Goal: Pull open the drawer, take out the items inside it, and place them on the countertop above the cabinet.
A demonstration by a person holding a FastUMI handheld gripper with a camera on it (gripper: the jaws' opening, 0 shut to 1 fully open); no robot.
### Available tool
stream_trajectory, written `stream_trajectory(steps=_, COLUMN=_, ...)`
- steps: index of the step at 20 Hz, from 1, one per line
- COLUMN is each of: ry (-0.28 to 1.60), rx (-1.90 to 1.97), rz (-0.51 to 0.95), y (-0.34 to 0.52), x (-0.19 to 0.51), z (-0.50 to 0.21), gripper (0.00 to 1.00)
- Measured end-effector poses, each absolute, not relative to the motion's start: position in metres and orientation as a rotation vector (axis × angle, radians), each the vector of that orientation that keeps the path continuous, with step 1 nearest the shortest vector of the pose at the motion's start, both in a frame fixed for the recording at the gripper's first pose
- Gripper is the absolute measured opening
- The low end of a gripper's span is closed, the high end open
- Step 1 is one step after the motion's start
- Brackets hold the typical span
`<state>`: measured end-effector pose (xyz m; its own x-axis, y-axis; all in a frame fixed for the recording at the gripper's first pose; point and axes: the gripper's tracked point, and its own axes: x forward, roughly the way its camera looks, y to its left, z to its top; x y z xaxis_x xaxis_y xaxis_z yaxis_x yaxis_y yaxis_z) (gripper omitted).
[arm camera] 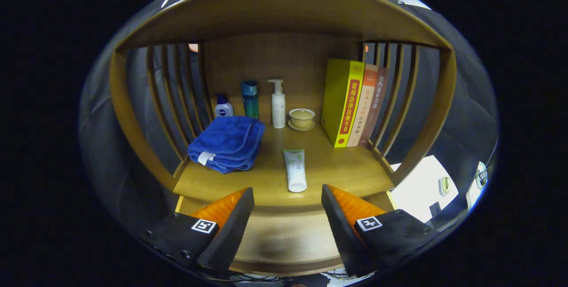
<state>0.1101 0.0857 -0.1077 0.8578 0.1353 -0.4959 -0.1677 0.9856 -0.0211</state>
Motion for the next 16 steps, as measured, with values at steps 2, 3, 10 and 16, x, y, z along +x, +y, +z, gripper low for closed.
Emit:
stream_trajectory(steps=2, ry=0.49, rx=-0.04, rz=0.165, y=0.086, x=0.09, z=-0.103, gripper=0.99)
stream_trajectory(steps=3, ry=0.476, rx=-0.031, rz=0.165, y=0.085, x=0.08, z=-0.101, gripper=0.99)
stream_trajectory(steps=10, ry=0.373, rx=-0.028, rz=0.141, y=0.064, x=0.016, z=-0.103, gripper=0.99)
stream_trajectory(steps=16, ry=0.311, rx=-0.032, rz=0.134, y=0.05, x=-0.027, z=-0.123, gripper=0.99)
